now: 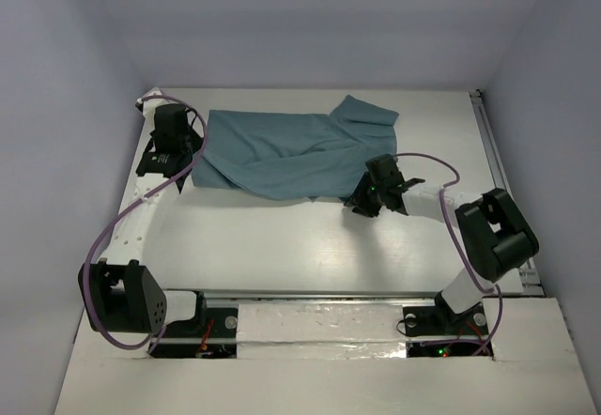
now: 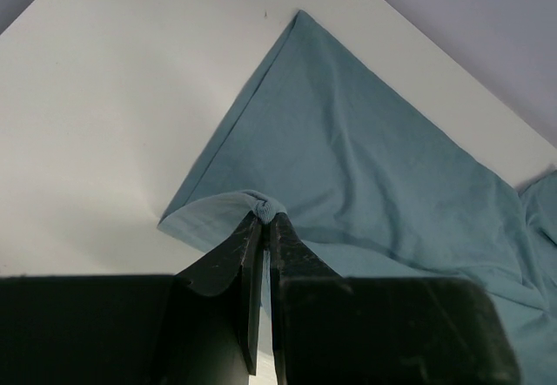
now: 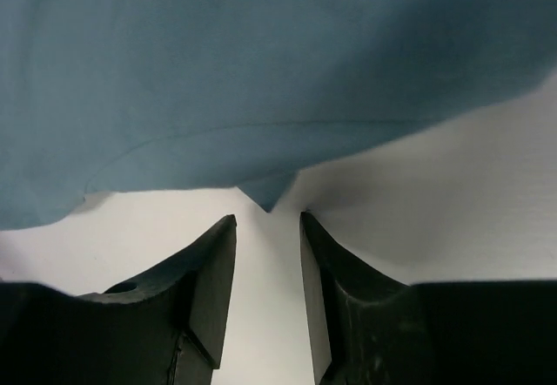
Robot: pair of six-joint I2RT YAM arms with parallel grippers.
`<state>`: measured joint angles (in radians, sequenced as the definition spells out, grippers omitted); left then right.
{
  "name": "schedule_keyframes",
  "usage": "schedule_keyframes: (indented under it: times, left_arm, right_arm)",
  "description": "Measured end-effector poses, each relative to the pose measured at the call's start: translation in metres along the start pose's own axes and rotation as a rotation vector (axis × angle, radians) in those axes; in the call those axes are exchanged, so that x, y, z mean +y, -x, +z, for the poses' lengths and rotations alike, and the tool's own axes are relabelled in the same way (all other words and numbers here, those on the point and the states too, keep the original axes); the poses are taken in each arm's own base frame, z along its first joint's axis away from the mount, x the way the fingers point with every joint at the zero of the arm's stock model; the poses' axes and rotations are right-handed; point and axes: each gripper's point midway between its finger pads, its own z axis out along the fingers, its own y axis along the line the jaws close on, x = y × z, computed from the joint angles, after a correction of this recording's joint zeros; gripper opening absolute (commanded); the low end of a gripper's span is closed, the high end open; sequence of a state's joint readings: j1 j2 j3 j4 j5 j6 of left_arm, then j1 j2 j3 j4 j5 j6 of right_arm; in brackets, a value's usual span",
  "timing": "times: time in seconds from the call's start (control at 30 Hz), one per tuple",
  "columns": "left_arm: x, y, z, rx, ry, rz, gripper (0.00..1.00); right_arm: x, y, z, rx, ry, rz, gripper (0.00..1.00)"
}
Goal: Fold and stack the t-shirts
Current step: Flatten out the tshirt
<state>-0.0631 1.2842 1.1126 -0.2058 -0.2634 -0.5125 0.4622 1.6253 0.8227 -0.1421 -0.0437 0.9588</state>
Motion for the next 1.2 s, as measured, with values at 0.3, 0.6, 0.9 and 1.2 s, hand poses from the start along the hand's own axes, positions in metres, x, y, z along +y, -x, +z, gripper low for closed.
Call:
schedule_keyframes:
  times: [0.3,0.6,0.9,1.2]
  left_arm:
    - [0.0,-0.001,0.0,0.003,-0.001,0.0,0.0]
    - [0.001,-0.001,-0.001,0.002,-0.001,0.0,0.0]
    - [0.001,-0.001,-0.001,0.001,0.0,0.0,0.0]
    - [0.001,0.01,-0.017,-0.019,-0.01,0.007,0.0]
  right_arm:
    - [0.005,0.016,0.01,-0.066,-0.057,0.015,0.32]
    - [0.005,0.021,0.015,-0.082,-0.08,0.009,0.15]
    - [0.004,0.022,0.016,-0.086,-0.081,-0.008,0.0]
    - [0.028,0.057,-0.093,-0.271,0.014,-0.15,0.0]
